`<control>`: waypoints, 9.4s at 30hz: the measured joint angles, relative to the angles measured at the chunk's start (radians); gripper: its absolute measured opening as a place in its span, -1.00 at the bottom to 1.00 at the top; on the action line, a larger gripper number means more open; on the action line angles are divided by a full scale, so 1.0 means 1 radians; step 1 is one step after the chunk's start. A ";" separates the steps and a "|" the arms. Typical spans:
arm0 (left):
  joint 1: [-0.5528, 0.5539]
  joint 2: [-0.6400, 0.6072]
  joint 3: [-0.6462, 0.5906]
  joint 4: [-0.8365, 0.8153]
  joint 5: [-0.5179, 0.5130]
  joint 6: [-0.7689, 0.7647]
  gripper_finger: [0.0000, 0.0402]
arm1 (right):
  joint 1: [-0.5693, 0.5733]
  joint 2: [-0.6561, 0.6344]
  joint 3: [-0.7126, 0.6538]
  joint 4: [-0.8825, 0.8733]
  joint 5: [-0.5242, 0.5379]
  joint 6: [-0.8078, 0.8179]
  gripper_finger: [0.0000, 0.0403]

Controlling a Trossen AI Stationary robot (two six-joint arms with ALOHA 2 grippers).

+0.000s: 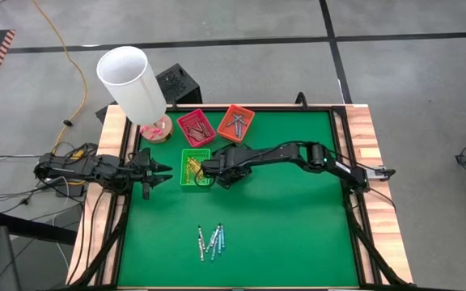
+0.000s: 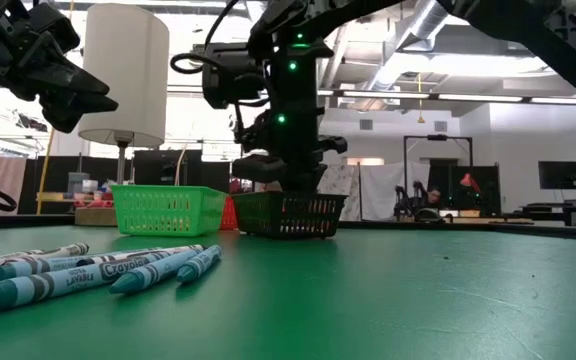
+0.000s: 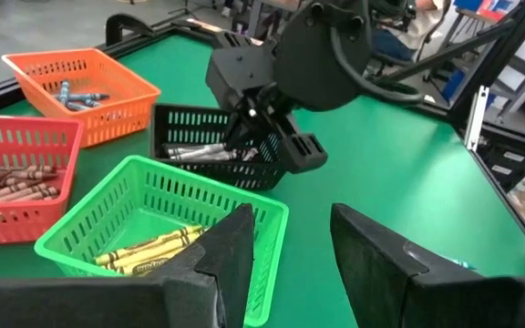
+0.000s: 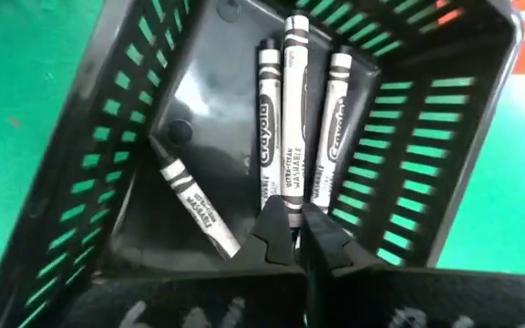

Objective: Sort crayons
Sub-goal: Put the black crayon into the black bin

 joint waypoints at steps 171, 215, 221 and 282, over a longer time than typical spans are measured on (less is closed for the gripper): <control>0.000 0.000 0.000 -0.036 -0.035 -0.131 -0.32 | 0.289 0.124 0.156 0.335 -0.513 -0.797 -0.52; 0.000 0.000 0.000 -0.053 -0.037 -0.129 -0.32 | 0.328 0.126 0.201 0.322 -0.386 -0.833 -0.52; 0.000 0.000 0.000 -0.059 -0.058 -0.129 -0.32 | 0.323 0.125 0.201 0.330 -0.386 -0.833 -0.52; 0.000 0.000 0.000 -0.057 -0.025 -0.126 -0.32 | 0.336 0.080 0.088 0.446 -0.382 -0.852 -0.52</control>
